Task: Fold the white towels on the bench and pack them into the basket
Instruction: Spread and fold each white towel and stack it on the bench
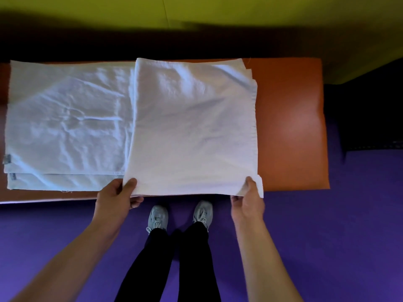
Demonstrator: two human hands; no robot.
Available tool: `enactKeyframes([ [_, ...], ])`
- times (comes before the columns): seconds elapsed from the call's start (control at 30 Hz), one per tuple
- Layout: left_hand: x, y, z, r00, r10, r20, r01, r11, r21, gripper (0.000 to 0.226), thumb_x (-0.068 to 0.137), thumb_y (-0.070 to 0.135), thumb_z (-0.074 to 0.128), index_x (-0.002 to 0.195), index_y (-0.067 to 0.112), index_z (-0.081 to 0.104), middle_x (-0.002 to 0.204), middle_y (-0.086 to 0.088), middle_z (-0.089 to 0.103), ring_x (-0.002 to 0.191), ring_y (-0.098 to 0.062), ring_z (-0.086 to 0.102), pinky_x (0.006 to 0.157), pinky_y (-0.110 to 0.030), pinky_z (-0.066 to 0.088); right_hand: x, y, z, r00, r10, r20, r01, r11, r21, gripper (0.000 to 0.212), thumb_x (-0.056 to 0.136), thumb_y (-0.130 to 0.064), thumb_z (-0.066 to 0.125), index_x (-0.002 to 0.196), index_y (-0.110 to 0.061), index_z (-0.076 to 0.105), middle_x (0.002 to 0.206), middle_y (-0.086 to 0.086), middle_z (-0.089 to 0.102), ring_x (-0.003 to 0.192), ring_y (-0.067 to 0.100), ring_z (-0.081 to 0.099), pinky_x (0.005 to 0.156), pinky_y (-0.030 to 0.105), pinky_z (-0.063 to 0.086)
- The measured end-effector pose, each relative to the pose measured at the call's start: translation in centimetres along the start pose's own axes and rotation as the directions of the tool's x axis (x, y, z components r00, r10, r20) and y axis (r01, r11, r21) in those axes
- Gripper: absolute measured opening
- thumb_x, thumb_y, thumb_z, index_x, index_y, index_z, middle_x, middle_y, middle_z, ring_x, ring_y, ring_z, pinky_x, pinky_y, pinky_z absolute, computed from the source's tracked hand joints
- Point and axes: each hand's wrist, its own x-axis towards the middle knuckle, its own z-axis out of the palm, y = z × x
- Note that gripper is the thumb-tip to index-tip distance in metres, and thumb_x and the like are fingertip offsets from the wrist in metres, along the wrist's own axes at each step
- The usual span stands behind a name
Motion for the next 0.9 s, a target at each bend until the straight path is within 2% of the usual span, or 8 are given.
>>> enactKeyframes([
  [0.13, 0.0, 0.6, 0.9, 0.999, -0.024, -0.023, 0.023, 0.999, -0.039, 0.016, 0.1, 0.016, 0.06, 0.1, 0.001, 0.062, 0.092, -0.015, 0.071, 0.062, -0.022, 0.071, 0.06, -0.028, 0.063, -0.1, -3.2, 0.3, 0.995, -0.104, 0.001, 0.103, 0.988, -0.112, 0.042, 0.082, -0.01, 0.082, 0.121, -0.013, 0.067, 0.112, 0.004, 0.076, 0.106, 0.02, 0.072, 0.085, 0.034, 0.056],
  [0.27, 0.4, 2.7, 1.3, 0.992, -0.038, -0.117, 0.021, 0.989, -0.144, 0.032, 0.094, 0.01, 0.068, 0.123, 0.013, 0.055, 0.092, -0.015, 0.067, 0.052, -0.019, 0.065, 0.052, -0.028, 0.059, -0.6, -6.0, 2.5, 0.985, -0.168, 0.029, 0.169, 0.947, -0.273, 0.024, 0.081, -0.021, 0.085, 0.087, -0.021, 0.062, 0.092, -0.004, 0.069, 0.08, 0.011, 0.063, 0.069, 0.027, 0.048],
  [0.4, 1.1, 6.7, 2.1, 0.992, 0.026, -0.124, -0.054, 0.973, -0.223, 0.016, 0.095, 0.009, 0.066, 0.109, 0.016, 0.07, 0.08, -0.007, 0.061, 0.045, -0.013, 0.053, 0.049, -0.025, 0.051, -1.1, -8.3, 5.9, 0.97, -0.23, 0.073, 0.241, 0.897, -0.37, 0.024, 0.082, -0.029, 0.083, 0.088, -0.02, 0.061, 0.081, -0.004, 0.061, 0.063, 0.009, 0.051, 0.057, 0.024, 0.043],
  [0.5, 2.6, 10.5, 2.7, 0.995, -0.056, -0.081, 0.016, 0.904, -0.427, 0.007, 0.092, 0.01, 0.068, 0.096, 0.007, 0.072, 0.075, -0.011, 0.067, 0.05, -0.016, 0.057, 0.05, -0.022, 0.051, -1.4, -10.2, 9.3, 0.95, -0.266, 0.163, 0.307, 0.894, -0.325, 0.036, 0.087, -0.017, 0.074, 0.12, -0.021, 0.061, 0.093, 0.001, 0.064, 0.065, 0.01, 0.056, 0.054, 0.023, 0.045],
  [0.6, 4.9, 13.7, 2.5, 0.997, -0.06, 0.054, 0.08, 0.819, -0.568, 0.011, 0.09, 0.011, 0.062, 0.087, 0.009, 0.072, 0.087, -0.012, 0.075, 0.061, -0.02, 0.06, 0.061, -0.026, 0.052, -1.8, -12.4, 13.1, 0.935, -0.253, 0.247, 0.327, 0.884, -0.334, 0.024, 0.088, -0.01, 0.068, 0.11, -0.017, 0.064, 0.075, 0.004, 0.059, 0.044, 0.008, 0.051, 0.044, 0.02, 0.042],
  [0.67, 6.7, 15.4, 2.7, 0.994, 0.025, 0.111, 0.032, 0.872, -0.489, 0.015, 0.092, 0.008, 0.06, 0.088, 0.012, 0.073, 0.095, -0.008, 0.076, 0.066, -0.018, 0.06, 0.068, -0.027, 0.052, -1.9, -13.7, 15.4, 0.941, -0.207, 0.268, 0.292, 0.896, -0.333, 0.009, 0.086, -0.011, 0.073, 0.091, -0.01, 0.065, 0.064, 0.002, 0.06, 0.037, 0.005, 0.05, 0.042, 0.019, 0.045],
  [0.73, 8.8, 16.8, 3.2, 0.995, 0.081, 0.05, -0.058, 0.933, -0.354, 0.01, 0.095, 0.008, 0.062, 0.097, 0.011, 0.071, 0.088, -0.003, 0.077, 0.062, -0.015, 0.06, 0.064, -0.025, 0.053, -1.5, -14.9, 17.7, 0.936, -0.181, 0.301, 0.282, 0.898, -0.336, 0.013, 0.087, -0.017, 0.075, 0.081, -0.013, 0.064, 0.064, 0.0, 0.063, 0.044, 0.005, 0.055, 0.05, 0.02, 0.051],
  [0.9, 15.2, 19.9, 5.1, 0.967, 0.228, -0.114, -0.236, 0.97, -0.057, 0.022, 0.094, 0.032, 0.07, 0.098, 0.01, 0.071, 0.06, 0.003, 0.07, 0.041, -0.01, 0.053, 0.045, -0.022, 0.048, 0.2, -16.2, 22.5, 0.902, -0.176, 0.394, 0.326, 0.876, -0.355, 0.015, 0.095, -0.035, 0.069, 0.095, -0.02, 0.065, 0.092, 0.004, 0.074, 0.077, 0.008, 0.072, 0.061, 0.019, 0.057],
])
